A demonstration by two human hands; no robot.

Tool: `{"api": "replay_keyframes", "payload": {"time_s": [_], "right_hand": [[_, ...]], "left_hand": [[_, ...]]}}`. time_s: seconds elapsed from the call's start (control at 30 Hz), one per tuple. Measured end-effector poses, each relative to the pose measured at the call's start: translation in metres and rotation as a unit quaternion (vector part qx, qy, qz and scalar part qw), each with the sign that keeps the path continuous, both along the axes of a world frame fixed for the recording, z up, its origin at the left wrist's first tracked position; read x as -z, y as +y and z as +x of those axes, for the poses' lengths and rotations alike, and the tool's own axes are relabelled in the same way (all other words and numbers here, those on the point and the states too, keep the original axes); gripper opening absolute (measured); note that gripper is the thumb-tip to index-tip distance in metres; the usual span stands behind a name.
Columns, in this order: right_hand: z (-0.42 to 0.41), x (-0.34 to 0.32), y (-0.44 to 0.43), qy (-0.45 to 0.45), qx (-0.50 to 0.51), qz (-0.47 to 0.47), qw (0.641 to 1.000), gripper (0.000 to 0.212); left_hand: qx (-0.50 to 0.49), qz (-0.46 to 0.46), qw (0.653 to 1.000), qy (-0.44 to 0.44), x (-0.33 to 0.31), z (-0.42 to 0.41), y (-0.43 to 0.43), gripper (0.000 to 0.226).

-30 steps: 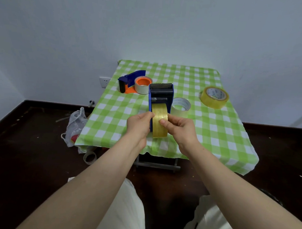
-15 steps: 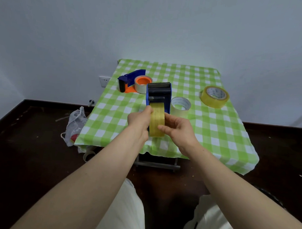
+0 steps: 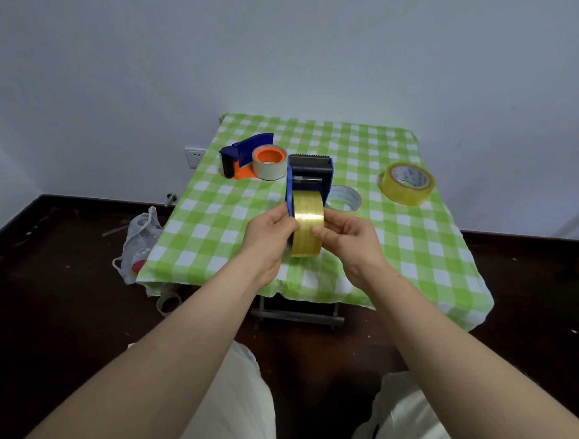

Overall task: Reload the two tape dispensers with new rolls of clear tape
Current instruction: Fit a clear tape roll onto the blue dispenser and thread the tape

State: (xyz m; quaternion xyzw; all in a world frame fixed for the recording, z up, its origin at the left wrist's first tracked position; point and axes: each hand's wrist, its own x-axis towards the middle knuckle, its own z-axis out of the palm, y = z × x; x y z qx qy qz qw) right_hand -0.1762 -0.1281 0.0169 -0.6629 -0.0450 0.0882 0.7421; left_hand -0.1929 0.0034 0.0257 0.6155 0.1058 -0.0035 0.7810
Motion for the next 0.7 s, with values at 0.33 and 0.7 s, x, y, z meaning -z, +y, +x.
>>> {"api": "replay_keyframes", "payload": {"time_s": [0.33,0.7], "right_hand": [[0.002,0.002,0.006,0.016,0.016,0.011,1.0,0.036],[0.0,0.002,0.009,0.016,0.017,-0.005,1.0,0.038]], "left_hand": [[-0.099,-0.026,0.995,0.013,0.012,0.006,-0.005,0.029],[-0.152,-0.014,0.982,0.109,0.003,0.016,-0.004,0.034]]}}
